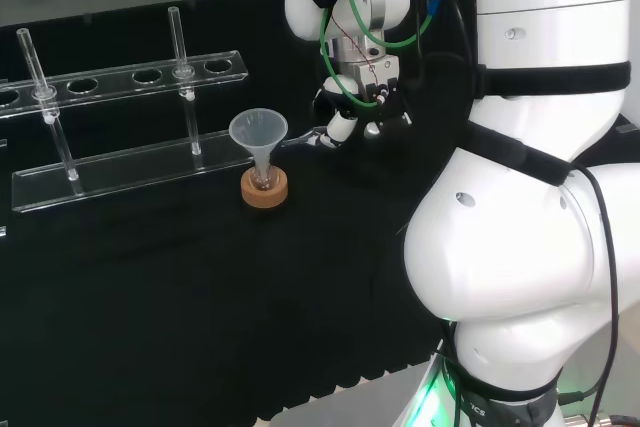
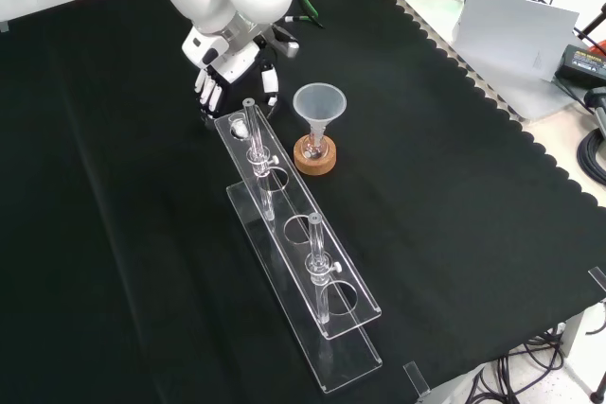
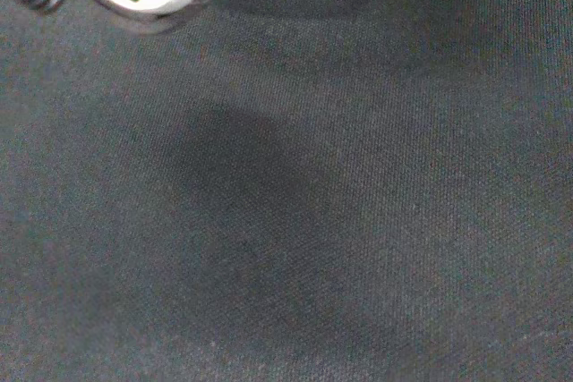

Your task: Pick up the weighing funnel.

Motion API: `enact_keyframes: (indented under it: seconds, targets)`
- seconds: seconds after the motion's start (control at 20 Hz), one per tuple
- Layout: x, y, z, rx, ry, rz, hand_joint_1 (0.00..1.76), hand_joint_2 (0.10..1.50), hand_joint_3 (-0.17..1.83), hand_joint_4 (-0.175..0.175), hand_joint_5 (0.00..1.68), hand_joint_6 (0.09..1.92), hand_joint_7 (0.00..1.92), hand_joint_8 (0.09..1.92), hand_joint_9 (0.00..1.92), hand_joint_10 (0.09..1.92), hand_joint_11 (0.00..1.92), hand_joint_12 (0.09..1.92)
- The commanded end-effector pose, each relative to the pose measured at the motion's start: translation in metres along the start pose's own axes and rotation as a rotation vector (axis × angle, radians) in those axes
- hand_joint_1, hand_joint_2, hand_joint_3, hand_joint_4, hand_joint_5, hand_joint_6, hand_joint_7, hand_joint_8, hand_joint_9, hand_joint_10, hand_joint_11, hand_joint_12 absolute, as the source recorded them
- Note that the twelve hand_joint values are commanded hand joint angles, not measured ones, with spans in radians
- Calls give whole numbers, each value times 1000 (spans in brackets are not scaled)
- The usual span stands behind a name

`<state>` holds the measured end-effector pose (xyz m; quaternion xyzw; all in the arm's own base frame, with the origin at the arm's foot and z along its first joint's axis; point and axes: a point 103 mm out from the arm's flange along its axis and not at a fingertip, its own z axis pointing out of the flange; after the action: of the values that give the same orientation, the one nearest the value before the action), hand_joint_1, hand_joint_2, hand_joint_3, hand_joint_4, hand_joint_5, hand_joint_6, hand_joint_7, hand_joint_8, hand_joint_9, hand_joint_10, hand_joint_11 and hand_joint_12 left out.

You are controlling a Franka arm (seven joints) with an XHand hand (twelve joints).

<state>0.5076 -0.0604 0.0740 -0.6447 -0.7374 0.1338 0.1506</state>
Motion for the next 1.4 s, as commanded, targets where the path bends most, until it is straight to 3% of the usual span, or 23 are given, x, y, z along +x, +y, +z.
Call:
enact_keyframes:
  seconds: [0.05,0.4,0.6,0.75,1.4]
  targets:
    - [1,4,4,-6,-6,7,890,592,569,-40,661,110,349,699,670,536,483,1288]
    - [1,11,12,2,-8,8,903,594,573,-33,724,150,356,702,669,540,485,1285]
    - [0,13,12,-1,-11,12,907,591,585,-14,700,550,358,701,666,551,488,1283]
    - [-1,14,12,-4,-12,14,910,589,593,-9,672,707,357,706,665,556,487,1285]
    - [3,19,13,19,-53,6,927,587,605,-4,670,794,358,711,663,561,488,1286]
